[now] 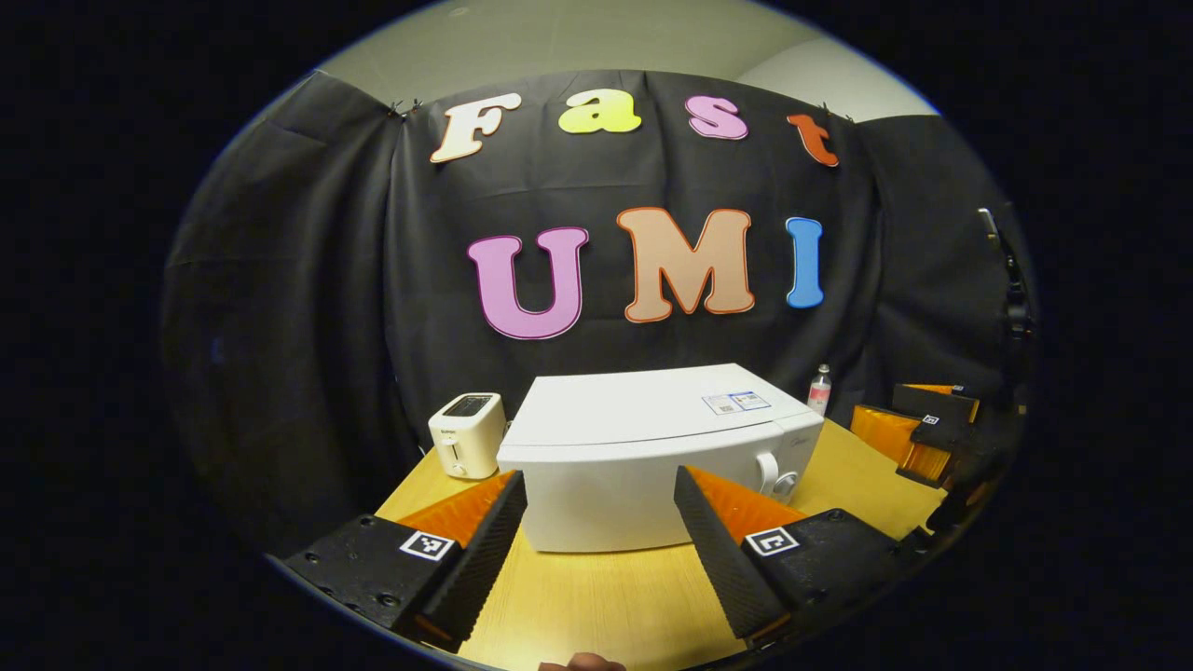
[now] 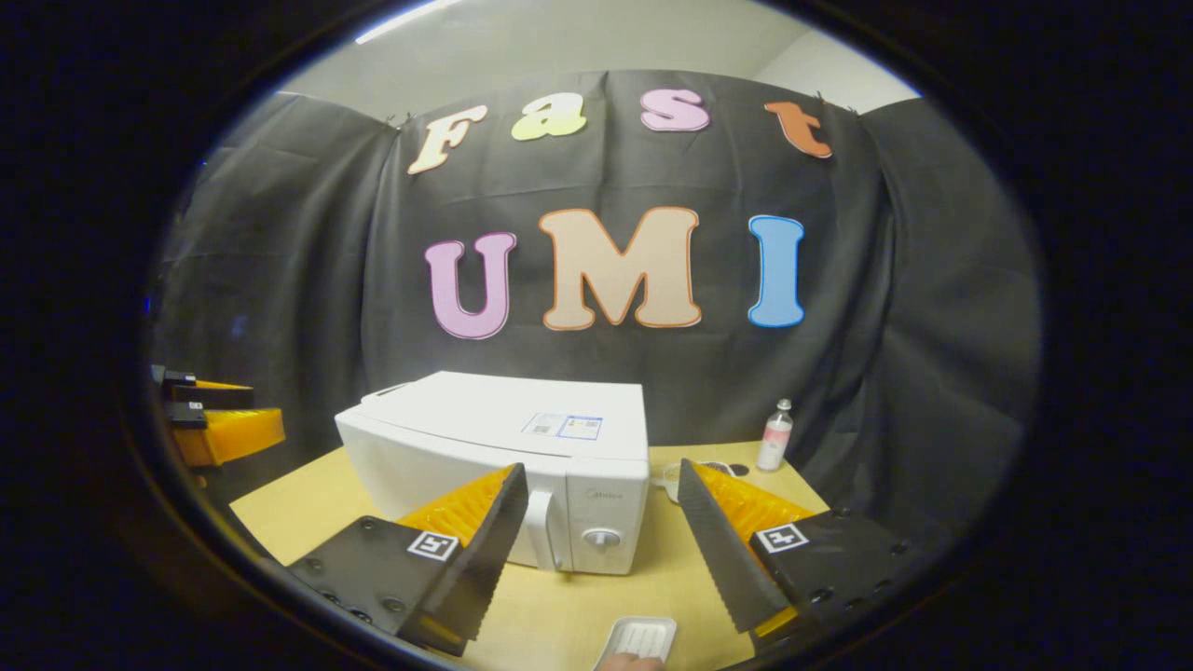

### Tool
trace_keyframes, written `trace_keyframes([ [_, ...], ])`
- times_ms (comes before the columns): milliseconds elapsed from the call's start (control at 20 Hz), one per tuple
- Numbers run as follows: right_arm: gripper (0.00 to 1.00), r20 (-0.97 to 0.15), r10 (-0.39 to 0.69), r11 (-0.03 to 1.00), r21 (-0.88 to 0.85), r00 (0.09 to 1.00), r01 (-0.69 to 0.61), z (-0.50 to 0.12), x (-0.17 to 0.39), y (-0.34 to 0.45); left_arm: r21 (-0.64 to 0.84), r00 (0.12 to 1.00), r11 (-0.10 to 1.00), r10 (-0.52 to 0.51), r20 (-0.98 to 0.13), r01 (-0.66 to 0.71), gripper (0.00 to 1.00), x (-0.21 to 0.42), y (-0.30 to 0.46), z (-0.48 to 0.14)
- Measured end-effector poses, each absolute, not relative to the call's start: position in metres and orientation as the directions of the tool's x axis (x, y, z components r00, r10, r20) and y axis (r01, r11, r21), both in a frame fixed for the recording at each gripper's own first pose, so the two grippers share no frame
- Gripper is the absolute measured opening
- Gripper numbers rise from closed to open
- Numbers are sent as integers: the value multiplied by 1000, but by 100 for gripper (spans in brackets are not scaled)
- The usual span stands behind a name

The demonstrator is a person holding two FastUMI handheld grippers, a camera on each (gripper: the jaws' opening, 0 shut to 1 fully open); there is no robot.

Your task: Open the microwave oven with the left hand, put the food in, and close the microwave oven.

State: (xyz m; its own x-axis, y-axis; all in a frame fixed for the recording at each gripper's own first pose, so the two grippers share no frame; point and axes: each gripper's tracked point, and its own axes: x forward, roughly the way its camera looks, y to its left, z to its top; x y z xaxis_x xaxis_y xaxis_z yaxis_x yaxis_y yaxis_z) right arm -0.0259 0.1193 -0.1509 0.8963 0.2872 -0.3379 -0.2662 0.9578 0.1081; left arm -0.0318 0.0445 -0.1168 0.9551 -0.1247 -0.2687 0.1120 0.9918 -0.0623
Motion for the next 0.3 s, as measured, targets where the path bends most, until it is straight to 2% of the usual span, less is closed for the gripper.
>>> trace_keyframes([
  [50,99,-341,287,958,108,895,-265,-152,-26,120,-63,957,992,-120,-266,108,97,-31,46,-116],
  [100,91,-341,285,958,108,896,-264,-152,-26,121,-60,959,994,-109,-263,96,98,-30,49,-115],
  [300,91,-337,282,959,108,898,-261,-151,-24,126,-57,956,994,-103,-273,90,98,-27,53,-119],
])
